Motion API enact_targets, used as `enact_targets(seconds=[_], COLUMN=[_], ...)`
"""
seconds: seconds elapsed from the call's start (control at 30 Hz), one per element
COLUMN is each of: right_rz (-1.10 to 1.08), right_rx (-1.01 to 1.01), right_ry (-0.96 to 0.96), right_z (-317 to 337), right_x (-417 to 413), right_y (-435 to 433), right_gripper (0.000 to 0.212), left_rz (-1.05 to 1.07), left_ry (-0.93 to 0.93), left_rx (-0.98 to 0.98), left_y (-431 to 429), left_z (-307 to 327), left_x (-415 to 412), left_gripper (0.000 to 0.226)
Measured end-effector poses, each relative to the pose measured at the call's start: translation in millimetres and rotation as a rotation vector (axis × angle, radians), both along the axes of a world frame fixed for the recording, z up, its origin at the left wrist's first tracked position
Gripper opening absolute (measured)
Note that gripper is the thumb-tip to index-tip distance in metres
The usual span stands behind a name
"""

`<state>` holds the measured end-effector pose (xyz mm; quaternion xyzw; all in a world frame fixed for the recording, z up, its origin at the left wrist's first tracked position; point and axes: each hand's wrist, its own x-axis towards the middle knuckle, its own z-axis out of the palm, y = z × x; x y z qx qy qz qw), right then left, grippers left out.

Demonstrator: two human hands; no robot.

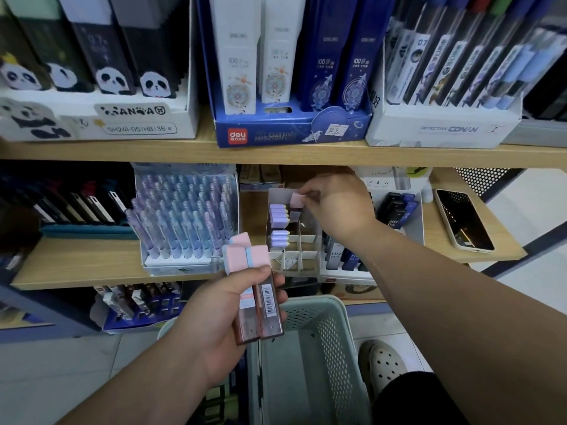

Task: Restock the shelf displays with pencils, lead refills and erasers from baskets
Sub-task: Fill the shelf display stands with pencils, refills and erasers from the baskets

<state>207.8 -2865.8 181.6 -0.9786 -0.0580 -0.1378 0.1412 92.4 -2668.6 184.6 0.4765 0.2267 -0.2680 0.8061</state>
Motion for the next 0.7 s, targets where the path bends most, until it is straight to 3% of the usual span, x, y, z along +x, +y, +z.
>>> enact_targets(seconds=[0.2,0.27,0.33,0.4,0.53,0.7], right_rz=[0.04,0.075,0.134,0.181,0.141,0.008], right_rx=[0.116,0.271,0.506,0.609,0.62,0.771], right_ry=[-0.086,0.032,0.226,0.374,0.518,0.623], right_z=[4.3,14.7,27.3,35.5,36.1,39.9], right_x=[-13.6,-26.8,-48.0,-69.3,-89.9,-96.2], right_y=[-7.1,-4.2,5.4,16.0,27.9,25.1], right_gripper=[0.009,0.014,0.034,0.046,0.04,0.032], left_rz=[-0.021,-0.024,-0.033,-0.048,-0.07,-0.101], left_ry=[-0.019,-0.035,-0.05,-0.073,-0.136,-0.154], left_rx=[-0.034,-0.043,-0.045,-0.051,-0.073,-0.064], left_y=[-4.5,-5.1,-5.2,-5.6,-10.9,-14.8], left_z=[5.5,7.3,8.0,8.0,8.8,9.0], left_x=[-4.5,-5.8,-7.2,-8.9,-13.2,-19.4], left_gripper=[0.016,0.012,0.011,0.012,0.025,0.026])
